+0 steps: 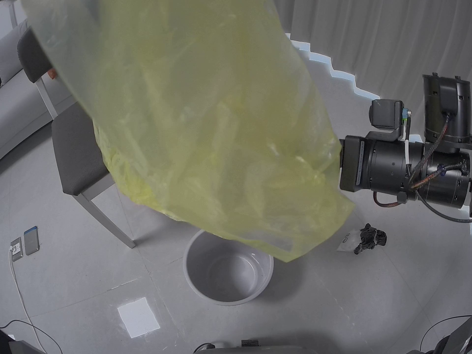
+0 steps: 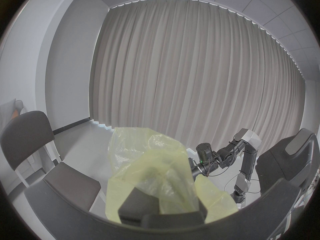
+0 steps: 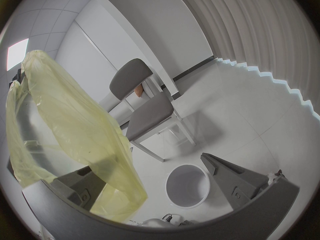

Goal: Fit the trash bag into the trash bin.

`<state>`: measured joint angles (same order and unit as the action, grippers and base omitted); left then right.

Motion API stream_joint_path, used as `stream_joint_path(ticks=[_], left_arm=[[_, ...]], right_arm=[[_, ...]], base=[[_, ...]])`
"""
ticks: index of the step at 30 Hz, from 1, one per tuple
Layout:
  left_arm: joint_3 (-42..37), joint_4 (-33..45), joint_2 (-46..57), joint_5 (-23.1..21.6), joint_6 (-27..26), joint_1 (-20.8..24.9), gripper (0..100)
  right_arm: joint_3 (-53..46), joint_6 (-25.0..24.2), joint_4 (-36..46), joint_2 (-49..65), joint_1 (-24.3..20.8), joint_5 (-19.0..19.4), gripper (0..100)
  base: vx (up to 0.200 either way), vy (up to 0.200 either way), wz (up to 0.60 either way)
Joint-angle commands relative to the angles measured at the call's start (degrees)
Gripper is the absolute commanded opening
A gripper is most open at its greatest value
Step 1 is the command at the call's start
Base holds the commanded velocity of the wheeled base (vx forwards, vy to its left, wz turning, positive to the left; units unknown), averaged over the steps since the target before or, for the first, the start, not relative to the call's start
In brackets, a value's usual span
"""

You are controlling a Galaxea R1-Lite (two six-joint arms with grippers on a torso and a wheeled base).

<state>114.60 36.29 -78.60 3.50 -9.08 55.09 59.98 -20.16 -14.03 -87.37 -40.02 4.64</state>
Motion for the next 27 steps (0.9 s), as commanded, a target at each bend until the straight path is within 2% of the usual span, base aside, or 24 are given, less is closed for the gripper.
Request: stream_joint_path(ticks=[1, 10, 16, 17, 23, 27], left_arm=[[0.0, -0.3, 0.2, 0.0, 0.0, 0.0, 0], [0.0, -3.5, 0.2, 0.0, 0.0, 0.0, 0], [0.0, -3.6, 0.2, 0.0, -0.1, 0.0, 0], [0.0, -3.6, 0.2, 0.0, -0.1, 0.0, 0], [0.0, -2.6, 0.2, 0.1, -0.1, 0.0, 0], [0.0, 0.8, -0.7, 0.5, 0.0, -1.0, 0]], right_arm=[[-0.1, -0.1, -0.2, 0.4, -1.3, -0.5, 100], [0.4, -0.1, -0.5, 0.5, -4.4, -1.0, 100], [-0.3, -0.1, -0.6, 0.1, -4.7, -2.5, 100], [-0.2, -0.1, -0.6, 0.1, -4.7, -2.5, 0], [-0.4, 0.0, 0.0, 0.7, -4.7, -3.0, 0], [-2.6, 0.2, 0.4, 1.5, -4.4, -5.4, 0]], base=[[0.000, 0.000, 0.00], [0.000, 0.000, 0.00], [0.000, 0.000, 0.00], [0.000, 0.000, 0.00], [0.000, 0.000, 0.00], [0.000, 0.000, 0.00]])
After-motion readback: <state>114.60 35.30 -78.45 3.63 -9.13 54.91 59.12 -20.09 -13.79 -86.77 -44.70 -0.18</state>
